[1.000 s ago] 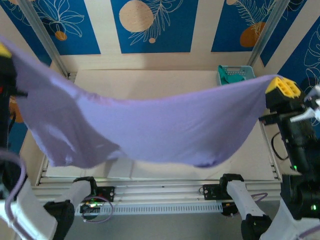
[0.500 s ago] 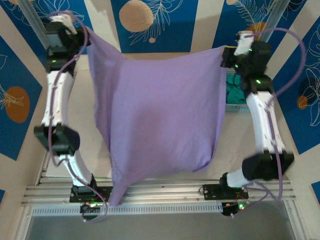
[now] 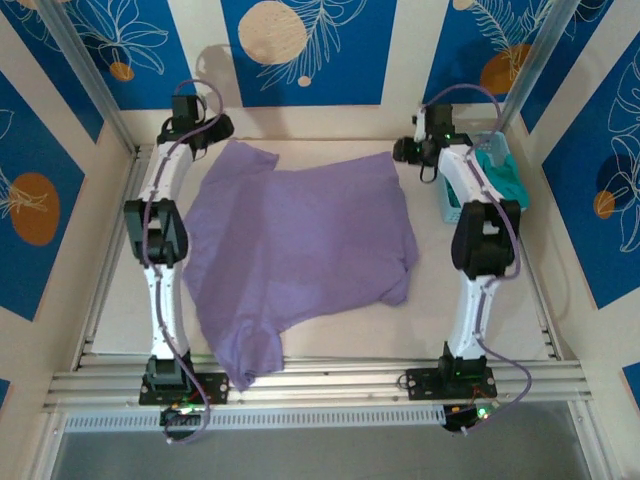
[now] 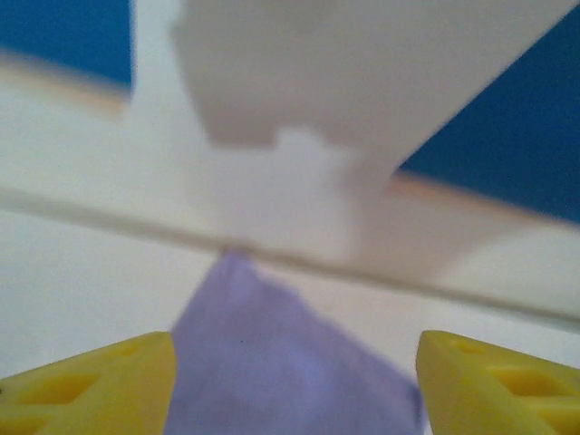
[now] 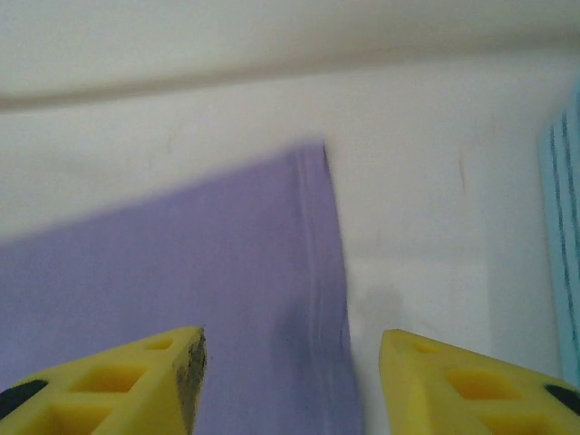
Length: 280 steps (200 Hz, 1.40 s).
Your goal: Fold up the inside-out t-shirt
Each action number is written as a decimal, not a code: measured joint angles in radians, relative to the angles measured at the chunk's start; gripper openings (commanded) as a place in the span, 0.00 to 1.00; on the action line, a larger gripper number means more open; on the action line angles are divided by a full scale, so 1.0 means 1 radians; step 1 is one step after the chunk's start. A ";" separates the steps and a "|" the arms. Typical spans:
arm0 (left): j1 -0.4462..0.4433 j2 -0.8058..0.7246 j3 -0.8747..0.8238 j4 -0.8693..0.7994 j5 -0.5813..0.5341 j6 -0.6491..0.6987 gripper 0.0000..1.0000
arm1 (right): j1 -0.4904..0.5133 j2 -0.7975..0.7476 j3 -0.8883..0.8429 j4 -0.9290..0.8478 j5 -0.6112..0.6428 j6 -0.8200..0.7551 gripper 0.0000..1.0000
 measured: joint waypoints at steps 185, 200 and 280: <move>-1.052 -0.488 -1.299 0.631 -0.033 0.483 0.46 | 0.245 -0.731 -1.135 -0.029 -0.003 0.431 0.23; -1.053 -0.472 -1.282 0.661 -0.053 0.497 0.29 | 0.239 -0.711 -1.133 -0.015 0.000 0.421 0.13; -0.918 -0.496 -1.279 0.735 0.098 0.377 0.00 | 0.192 -0.509 -0.777 -0.079 -0.013 0.227 0.13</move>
